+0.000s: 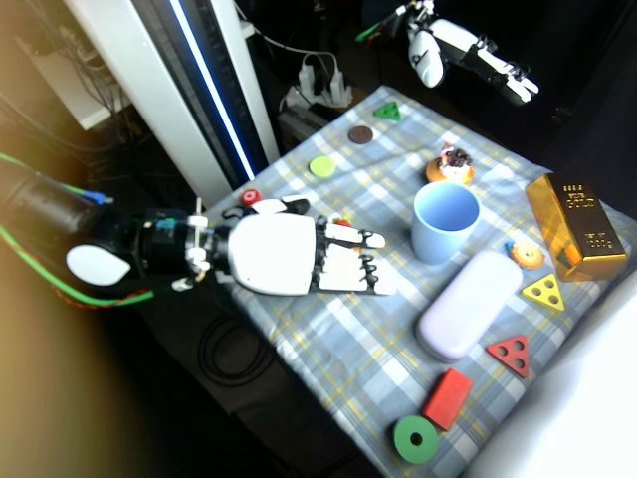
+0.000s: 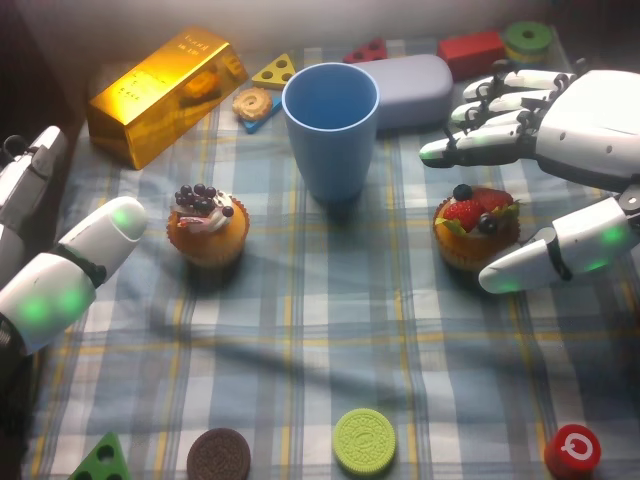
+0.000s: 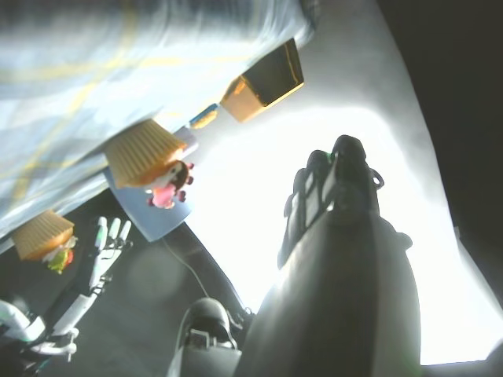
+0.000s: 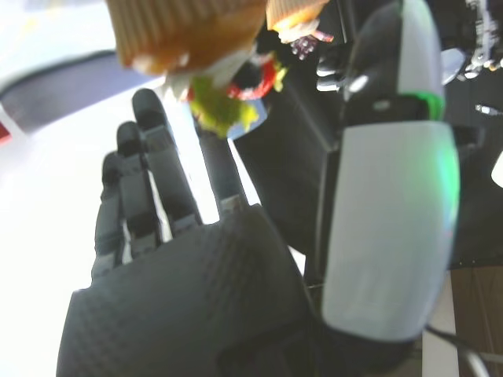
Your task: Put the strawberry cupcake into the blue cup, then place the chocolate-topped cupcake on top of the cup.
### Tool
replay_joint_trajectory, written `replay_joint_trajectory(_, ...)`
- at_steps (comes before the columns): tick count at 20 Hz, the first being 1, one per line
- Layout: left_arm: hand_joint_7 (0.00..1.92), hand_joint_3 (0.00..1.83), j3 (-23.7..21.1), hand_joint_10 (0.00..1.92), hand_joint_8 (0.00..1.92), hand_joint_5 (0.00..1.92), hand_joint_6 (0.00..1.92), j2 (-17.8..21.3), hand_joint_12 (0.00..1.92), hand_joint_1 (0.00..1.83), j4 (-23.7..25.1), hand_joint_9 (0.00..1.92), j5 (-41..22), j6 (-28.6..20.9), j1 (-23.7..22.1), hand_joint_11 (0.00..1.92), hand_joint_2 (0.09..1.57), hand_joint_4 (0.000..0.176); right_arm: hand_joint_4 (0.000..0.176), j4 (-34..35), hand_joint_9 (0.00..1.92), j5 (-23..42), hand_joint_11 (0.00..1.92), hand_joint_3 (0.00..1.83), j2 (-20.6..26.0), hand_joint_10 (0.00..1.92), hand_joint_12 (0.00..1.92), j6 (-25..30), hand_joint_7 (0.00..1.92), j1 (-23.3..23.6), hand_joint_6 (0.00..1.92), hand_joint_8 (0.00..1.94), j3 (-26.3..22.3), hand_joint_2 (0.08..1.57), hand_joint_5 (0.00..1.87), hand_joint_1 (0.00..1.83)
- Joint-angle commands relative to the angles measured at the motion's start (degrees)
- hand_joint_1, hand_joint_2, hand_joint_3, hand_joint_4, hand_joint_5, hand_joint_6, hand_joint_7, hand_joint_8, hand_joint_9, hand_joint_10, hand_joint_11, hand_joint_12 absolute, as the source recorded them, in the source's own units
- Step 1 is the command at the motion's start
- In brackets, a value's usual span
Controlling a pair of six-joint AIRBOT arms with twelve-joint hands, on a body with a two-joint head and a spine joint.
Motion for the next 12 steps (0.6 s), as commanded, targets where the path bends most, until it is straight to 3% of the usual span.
replay_joint_trajectory(1, 0.17, 0.0, 0.36, 0.0, 0.0, 0.16, 0.01, -0.16, 0.0, 0.0, 2.51, 0.12, -6.66, -0.41, -0.25, 0.0, 1.04, 0.014, 0.098, 1.29, 0.29, 4.71, 0.04, 0.0, -0.64, 0.0, 0.27, 0.36, 0.53, 0.59, 0.0, 0.0, 0.49, 0.81, 0.36, 0.19)
replay_joint_trajectory(2, 0.15, 0.0, 0.32, 0.0, 0.0, 0.14, 0.0, -0.16, 0.0, 0.0, 2.51, 0.1, -6.73, -0.41, -0.24, 0.0, 1.03, 0.027, 0.084, 1.15, 0.29, 4.25, 0.05, 0.0, -1.09, 0.0, 0.27, 0.36, 0.52, 0.59, 0.0, 0.0, 0.9, 0.82, 0.34, 0.17)
replay_joint_trajectory(3, 0.15, 0.0, 0.31, 0.0, 0.0, 0.14, 0.0, -0.16, 0.0, 0.0, 2.51, 0.1, -6.75, -0.41, -0.2, 0.0, 1.02, 0.028, 0.073, 1.06, 0.3, 3.87, 0.06, 0.0, -1.46, 0.0, 0.28, 0.36, 0.5, 0.59, 0.0, 0.0, 1.29, 0.83, 0.33, 0.2)
replay_joint_trajectory(4, 0.15, 0.0, 0.31, 0.0, 0.0, 0.14, 0.0, -0.16, 0.0, 0.0, 2.51, 0.1, -6.76, -0.41, -0.19, 0.0, 1.02, 0.026, 0.069, 1.01, 0.34, 3.63, 0.08, 0.0, -1.8, 0.0, 0.33, 0.36, 0.54, 0.59, 0.0, 0.0, 1.61, 0.82, 0.36, 0.22)
replay_joint_trajectory(5, 0.17, 0.0, 0.3, 0.01, 0.01, 0.16, 0.01, -0.15, 0.0, 0.0, 2.51, 0.12, -6.76, -0.41, -0.19, 0.0, 1.03, 0.011, 0.049, 1.0, 0.37, 3.4, 0.02, 0.0, -2.18, 0.0, 0.45, 0.36, 0.56, 0.59, 0.0, 0.0, 1.96, 0.83, 0.39, 0.26)
replay_joint_trajectory(7, 0.18, 0.0, 0.29, 0.01, 0.01, 0.17, 0.01, -0.15, 0.0, 0.0, 2.51, 0.14, -6.8, -0.41, -0.19, 0.0, 1.04, 0.005, 0.082, 0.98, 0.34, 3.03, 0.01, 0.0, -2.67, 0.0, 0.53, 0.36, 0.54, 0.59, 0.0, 0.0, 2.38, 0.81, 0.38, 0.22)
replay_joint_trajectory(9, 0.19, 0.0, 0.25, 0.01, 0.01, 0.17, 0.01, -0.15, 0.0, 0.0, 2.51, 0.14, -6.85, -0.41, -0.19, 0.0, 1.03, 0.016, 0.08, 0.89, 0.36, 2.68, 0.0, 0.0, -3.03, 0.0, 0.55, 0.36, 0.61, 0.58, 0.0, 0.01, 2.73, 0.8, 0.41, 0.24)
replay_joint_trajectory(10, 0.19, 0.0, 0.22, 0.01, 0.01, 0.17, 0.01, -0.15, 0.0, 0.0, 2.51, 0.14, -6.86, -0.41, -0.17, 0.0, 1.03, 0.014, 0.088, 0.85, 0.34, 2.54, 0.0, 0.0, -3.14, 0.01, 0.37, 0.36, 0.66, 0.57, 0.0, 0.01, 2.88, 0.81, 0.4, 0.25)
replay_joint_trajectory(11, 0.19, 0.0, 0.22, 0.01, 0.01, 0.17, 0.01, -0.15, 0.0, 0.0, 2.51, 0.14, -6.86, -0.41, -0.16, 0.0, 1.03, 0.005, 0.074, 0.84, 0.35, 2.54, 0.0, 0.01, -3.14, 0.01, 0.16, 0.36, 0.76, 0.57, 0.0, 0.02, 2.87, 0.84, 0.41, 0.29)
replay_joint_trajectory(12, 0.18, 0.0, 0.21, 0.0, 0.0, 0.15, 0.0, -0.15, 0.0, 0.0, 2.5, 0.12, -6.88, -0.41, -0.12, 0.0, 1.03, 0.014, 0.054, 0.84, 0.42, 2.54, 0.02, 0.01, -3.13, 0.01, 0.12, 0.36, 0.85, 0.57, 0.01, 0.02, 2.84, 0.9, 0.47, 0.34)
